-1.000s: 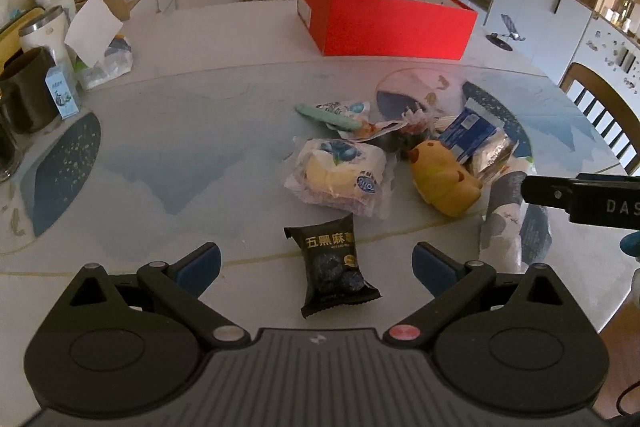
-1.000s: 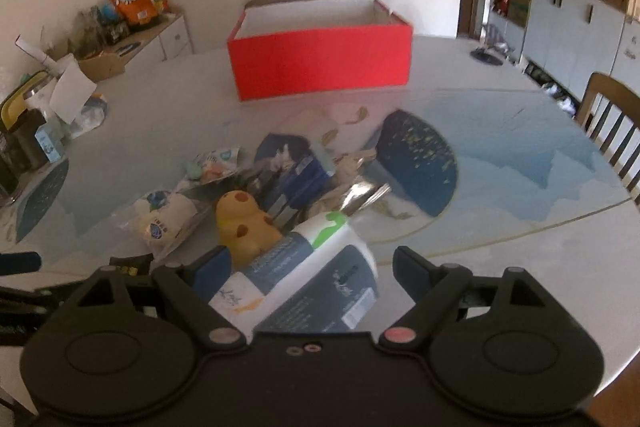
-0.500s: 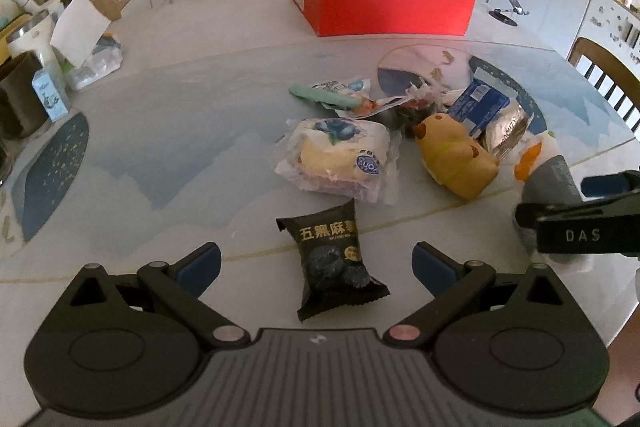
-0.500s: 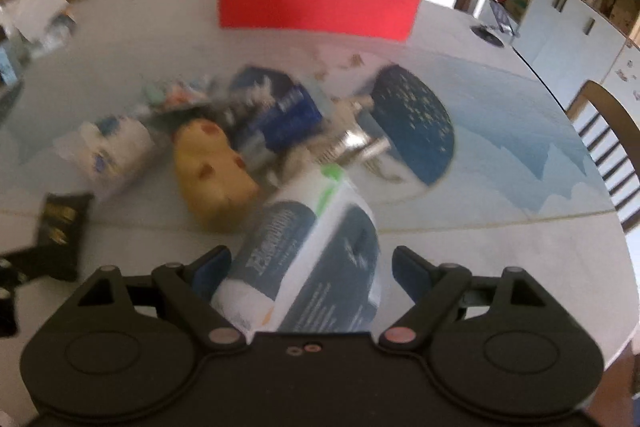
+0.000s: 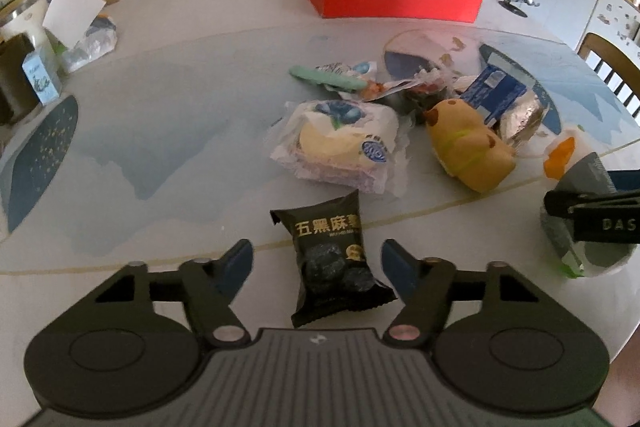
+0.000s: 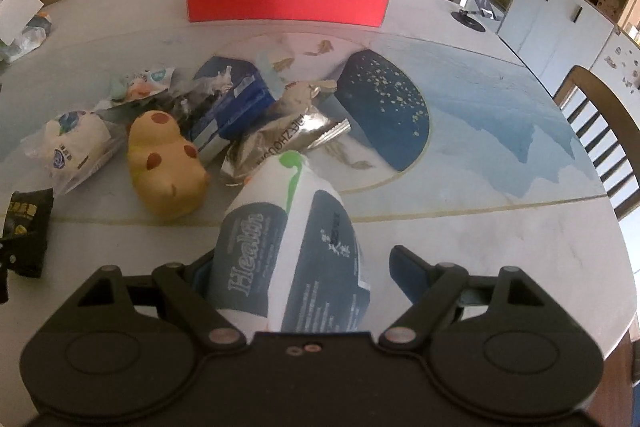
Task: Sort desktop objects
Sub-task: 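Grasp the black snack bag with the left gripper while the right grasps the white wipes pack, then carry the black snack bag and white wipes pack over the red box with both grippers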
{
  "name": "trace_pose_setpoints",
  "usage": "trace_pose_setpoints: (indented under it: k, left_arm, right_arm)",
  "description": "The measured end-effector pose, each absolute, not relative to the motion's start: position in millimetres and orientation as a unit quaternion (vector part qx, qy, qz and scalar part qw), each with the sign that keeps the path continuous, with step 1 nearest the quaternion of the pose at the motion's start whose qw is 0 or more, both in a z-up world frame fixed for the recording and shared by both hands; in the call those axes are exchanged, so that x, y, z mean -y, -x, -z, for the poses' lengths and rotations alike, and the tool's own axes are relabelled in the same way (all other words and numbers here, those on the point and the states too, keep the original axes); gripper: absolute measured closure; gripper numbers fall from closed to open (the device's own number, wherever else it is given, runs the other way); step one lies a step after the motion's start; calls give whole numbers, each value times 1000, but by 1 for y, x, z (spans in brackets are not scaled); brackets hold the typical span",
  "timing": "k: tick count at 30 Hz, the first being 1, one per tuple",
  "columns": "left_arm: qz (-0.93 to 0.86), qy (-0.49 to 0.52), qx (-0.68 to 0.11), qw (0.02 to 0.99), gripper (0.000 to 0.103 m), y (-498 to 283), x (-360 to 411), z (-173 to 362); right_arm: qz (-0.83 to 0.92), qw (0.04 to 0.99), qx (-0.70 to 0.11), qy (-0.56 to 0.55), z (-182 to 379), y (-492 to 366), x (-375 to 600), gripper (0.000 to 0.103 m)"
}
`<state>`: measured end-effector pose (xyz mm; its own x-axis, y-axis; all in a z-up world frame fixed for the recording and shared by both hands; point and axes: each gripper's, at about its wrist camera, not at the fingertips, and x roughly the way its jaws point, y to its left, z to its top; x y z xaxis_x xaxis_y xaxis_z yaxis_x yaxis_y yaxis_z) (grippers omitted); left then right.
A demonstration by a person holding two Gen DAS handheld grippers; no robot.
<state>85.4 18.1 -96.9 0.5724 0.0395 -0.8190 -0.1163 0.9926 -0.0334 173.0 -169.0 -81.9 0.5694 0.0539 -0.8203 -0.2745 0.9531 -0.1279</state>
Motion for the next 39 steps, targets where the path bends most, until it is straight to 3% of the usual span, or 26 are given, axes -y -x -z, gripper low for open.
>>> trace_pose_setpoints:
  k: [17,19,21,25,32,39]
  left_arm:
    - [-45,56,-461,884,54,-85,-18,99]
    - [-43,60,-461,884,62,-85,-18,98]
    - [-43,59,-460,885,64,-85,-17,97]
    - [-43,62,-454,888,69,-85,-17,94]
    - [-42,66,-453,888,70,-84,-18,92]
    - [-41,69,-443,893,70,-82,-19,78]
  right_arm:
    - [-118,881,-444,111,79,-176,174,22]
    - [-121,881,-444,110,79,-177,175,27]
    - [-122,879,-447,111,79,-177,176,53]
    - [-122,880,-446,111,76,-179,179,53]
    - [-131,881,-444,98,68,-181,186,60]
    - [-133,886,-437,83,53,-184,193,60]
